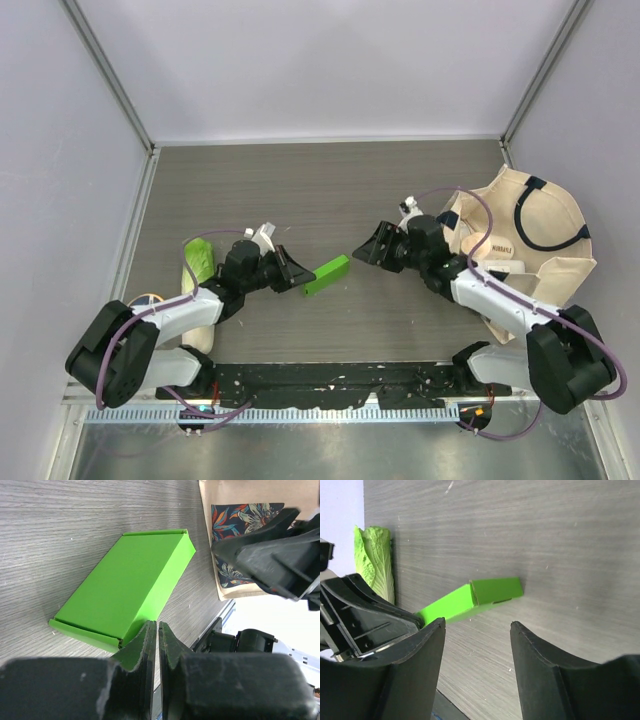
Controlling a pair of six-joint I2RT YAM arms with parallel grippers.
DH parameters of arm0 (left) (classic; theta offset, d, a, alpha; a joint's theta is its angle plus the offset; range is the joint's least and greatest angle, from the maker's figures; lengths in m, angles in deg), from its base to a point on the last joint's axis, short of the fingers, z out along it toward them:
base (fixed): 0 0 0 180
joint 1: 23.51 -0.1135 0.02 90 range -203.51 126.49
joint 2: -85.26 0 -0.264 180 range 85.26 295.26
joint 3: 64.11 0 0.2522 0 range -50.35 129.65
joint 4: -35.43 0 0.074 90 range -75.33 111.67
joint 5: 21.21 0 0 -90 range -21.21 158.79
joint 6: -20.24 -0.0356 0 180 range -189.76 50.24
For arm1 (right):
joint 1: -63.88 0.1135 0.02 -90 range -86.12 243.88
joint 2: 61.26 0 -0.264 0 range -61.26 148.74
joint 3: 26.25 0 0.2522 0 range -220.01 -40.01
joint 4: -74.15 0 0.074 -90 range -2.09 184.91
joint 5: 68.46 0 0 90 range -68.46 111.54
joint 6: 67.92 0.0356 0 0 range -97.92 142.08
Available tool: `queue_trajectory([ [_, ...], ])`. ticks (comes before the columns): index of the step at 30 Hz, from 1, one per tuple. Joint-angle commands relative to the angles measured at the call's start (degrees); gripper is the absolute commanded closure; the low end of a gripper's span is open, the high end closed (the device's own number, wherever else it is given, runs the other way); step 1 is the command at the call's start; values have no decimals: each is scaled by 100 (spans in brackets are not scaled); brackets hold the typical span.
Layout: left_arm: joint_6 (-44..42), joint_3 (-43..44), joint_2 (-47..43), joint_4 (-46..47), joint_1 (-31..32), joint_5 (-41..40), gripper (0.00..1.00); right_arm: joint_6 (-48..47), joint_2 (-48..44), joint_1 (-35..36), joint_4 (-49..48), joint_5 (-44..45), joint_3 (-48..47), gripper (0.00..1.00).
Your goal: Fold the paper box
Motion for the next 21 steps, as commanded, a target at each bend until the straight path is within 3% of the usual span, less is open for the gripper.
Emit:
queue_trajectory([
  [1,-235,-160,154,-435,-21,-256,89,-1237,244,-418,272,-986,-676,40],
  [5,-235,-178,180,-409,-13,-256,89,-1449,957,-480,-184,-1979,-976,46],
  [9,-227,-204,171,-400,-21,-230,89,-1406,1336,-480,-545,-2157,-1012,52],
  [12,-235,-213,189,-391,-13,-212,89,-1466,1626,-480,-713,-1991,-872,58],
  [14,-244,-222,189,-382,-21,-194,89,-1493,1880,-489,-818,-1929,-748,66],
  [15,-244,-248,189,-382,-13,-194,89,-1502,1968,-489,-801,-1885,-731,76],
  [18,-235,-292,189,-347,-21,-151,89,-1476,2013,-480,-801,-1692,-538,86],
  [21,-253,-327,162,-365,-4,-80,89,-1502,1733,-489,-599,-1332,-292,90],
])
